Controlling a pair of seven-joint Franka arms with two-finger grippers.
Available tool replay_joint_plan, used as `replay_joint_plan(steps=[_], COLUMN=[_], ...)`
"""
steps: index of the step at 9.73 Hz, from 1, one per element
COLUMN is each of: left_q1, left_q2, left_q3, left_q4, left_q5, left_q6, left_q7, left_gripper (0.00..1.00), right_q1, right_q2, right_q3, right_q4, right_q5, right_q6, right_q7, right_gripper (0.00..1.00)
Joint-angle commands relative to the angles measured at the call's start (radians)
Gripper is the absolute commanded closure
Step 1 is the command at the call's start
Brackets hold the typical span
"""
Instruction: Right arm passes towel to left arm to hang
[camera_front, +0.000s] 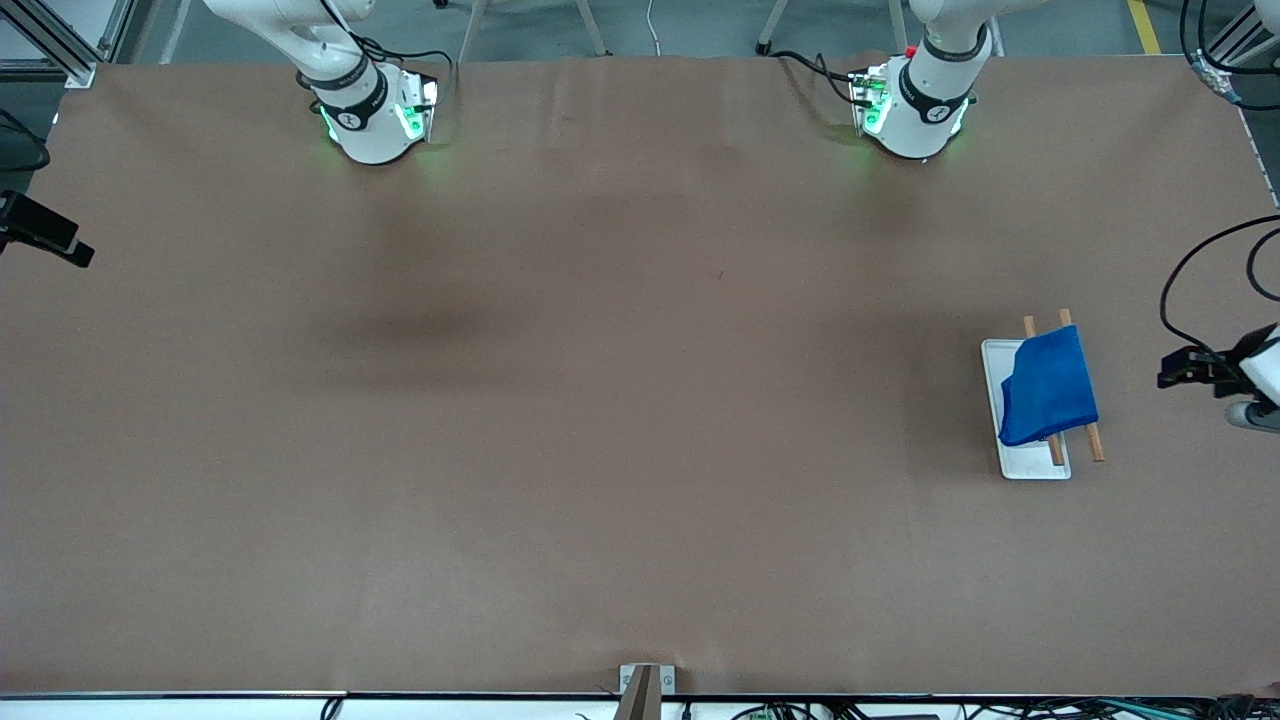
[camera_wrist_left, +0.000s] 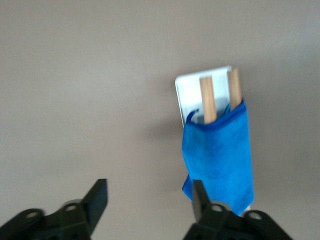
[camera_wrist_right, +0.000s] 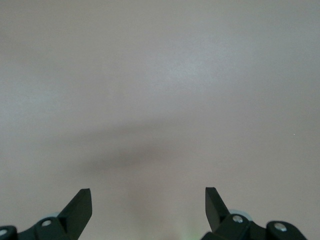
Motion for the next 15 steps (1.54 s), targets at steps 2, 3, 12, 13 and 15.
replay_joint_plan(steps=[2,3,12,13,15], left_q1=[-0.139,-0.178,-0.227,-0.229,-0.232], left_q2=[-0.095,-0.149,-0.297,-0.304,-0.304], left_q3=[-0.002,-0.005,-0.106,-0.105,-0.098], left_q4=[-0.019,-0.024,0.169,0.147,0.136], left_q5=[-0.066,-0.063,-0.052,-0.055,-0.059], left_q6=[-0.011,-0.040,-0.494,-0.496,-0.467], left_q7=[-0.142,-0.228,-0.434,-0.436,-0.450], left_gripper=[0.00,0.00,0.00,0.00,0.00], right_q1=[0.000,-0.003,-0.015,-0.015,-0.013], right_q2=[0.002,0.002,0.000,0.000,0.000], right_q3=[0.005,0.005,0.011,0.011,0.012], right_q4=[0.014,0.014,0.014,0.014,0.013], right_q5=[-0.017,-0.016,-0.009,-0.012,-0.012], right_q6=[-0.002,-0.002,-0.005,-0.002,0.014], right_q7=[0.009,0.009,0.009,0.009,-0.011], right_gripper=[0.00,0.00,0.00,0.00,0.00])
